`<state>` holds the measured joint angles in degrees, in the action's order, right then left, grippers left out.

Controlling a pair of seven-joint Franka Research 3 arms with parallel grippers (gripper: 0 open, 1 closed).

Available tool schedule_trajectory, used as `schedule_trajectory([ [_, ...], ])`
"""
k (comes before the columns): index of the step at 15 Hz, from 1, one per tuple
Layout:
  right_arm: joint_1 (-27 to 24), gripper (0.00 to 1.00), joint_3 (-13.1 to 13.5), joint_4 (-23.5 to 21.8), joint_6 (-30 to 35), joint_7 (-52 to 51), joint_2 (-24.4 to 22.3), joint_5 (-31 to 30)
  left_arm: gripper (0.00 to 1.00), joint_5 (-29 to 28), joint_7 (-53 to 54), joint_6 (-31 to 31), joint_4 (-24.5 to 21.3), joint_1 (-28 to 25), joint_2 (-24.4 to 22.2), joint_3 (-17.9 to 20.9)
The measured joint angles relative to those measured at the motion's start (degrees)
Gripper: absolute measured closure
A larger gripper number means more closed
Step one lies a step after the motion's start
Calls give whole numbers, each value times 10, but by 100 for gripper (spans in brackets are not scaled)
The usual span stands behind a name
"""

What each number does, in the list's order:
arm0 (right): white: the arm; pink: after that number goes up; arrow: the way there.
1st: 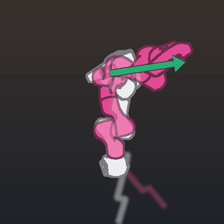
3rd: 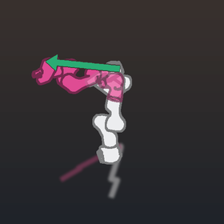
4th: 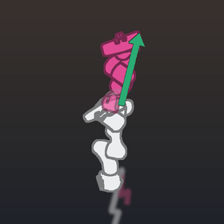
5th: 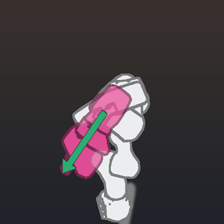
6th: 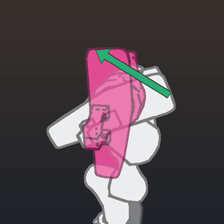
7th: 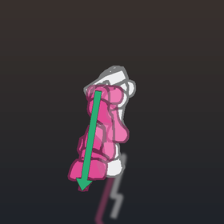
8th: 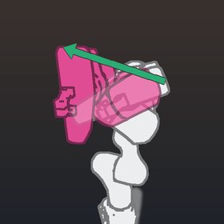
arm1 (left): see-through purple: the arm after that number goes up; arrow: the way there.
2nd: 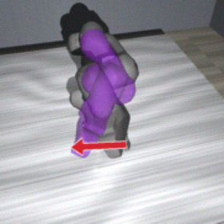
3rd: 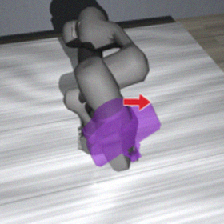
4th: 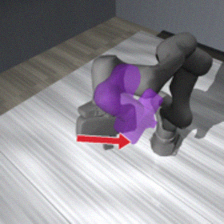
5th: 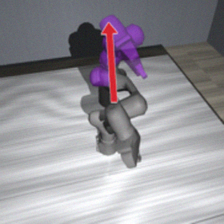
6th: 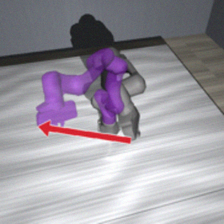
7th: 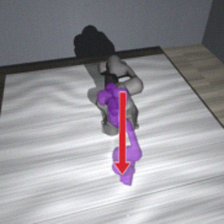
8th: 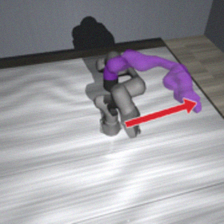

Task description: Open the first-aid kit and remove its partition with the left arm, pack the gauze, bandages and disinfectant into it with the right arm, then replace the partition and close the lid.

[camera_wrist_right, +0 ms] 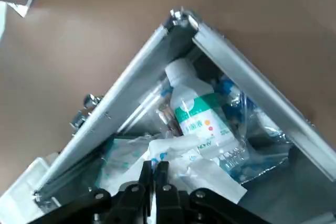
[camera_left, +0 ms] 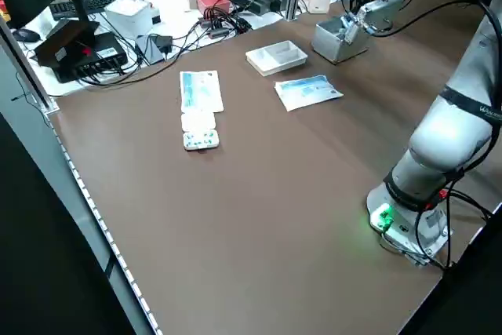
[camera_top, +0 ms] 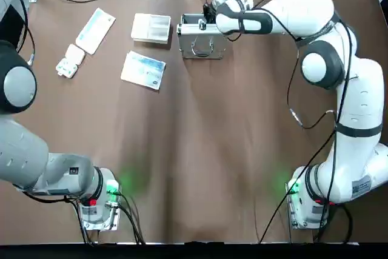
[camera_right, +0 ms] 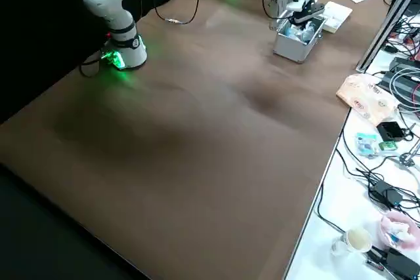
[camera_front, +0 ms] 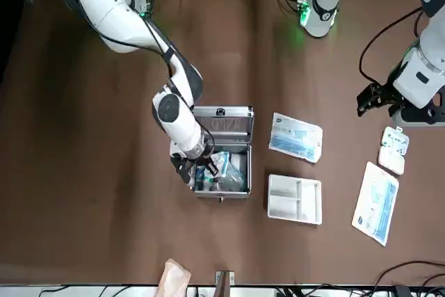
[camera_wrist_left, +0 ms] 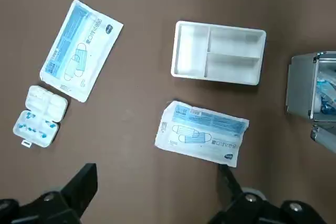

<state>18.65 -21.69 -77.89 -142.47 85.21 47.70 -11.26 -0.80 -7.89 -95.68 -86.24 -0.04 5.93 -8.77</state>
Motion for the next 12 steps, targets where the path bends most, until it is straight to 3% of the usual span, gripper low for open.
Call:
schedule_trajectory([
  [3, 5, 89, 4, 1, -2, -1, 5, 0, 0, 0, 0, 0, 0, 0, 1, 0],
  [9, 4, 33, 5, 5, -1, -1, 5, 0, 0, 0, 0, -8, -1, 5, 17, -1],
  [12, 3, 32, 6, 10, 0, -1, 4, 0, 0, 0, 0, -9, -1, 11, 25, -8],
])
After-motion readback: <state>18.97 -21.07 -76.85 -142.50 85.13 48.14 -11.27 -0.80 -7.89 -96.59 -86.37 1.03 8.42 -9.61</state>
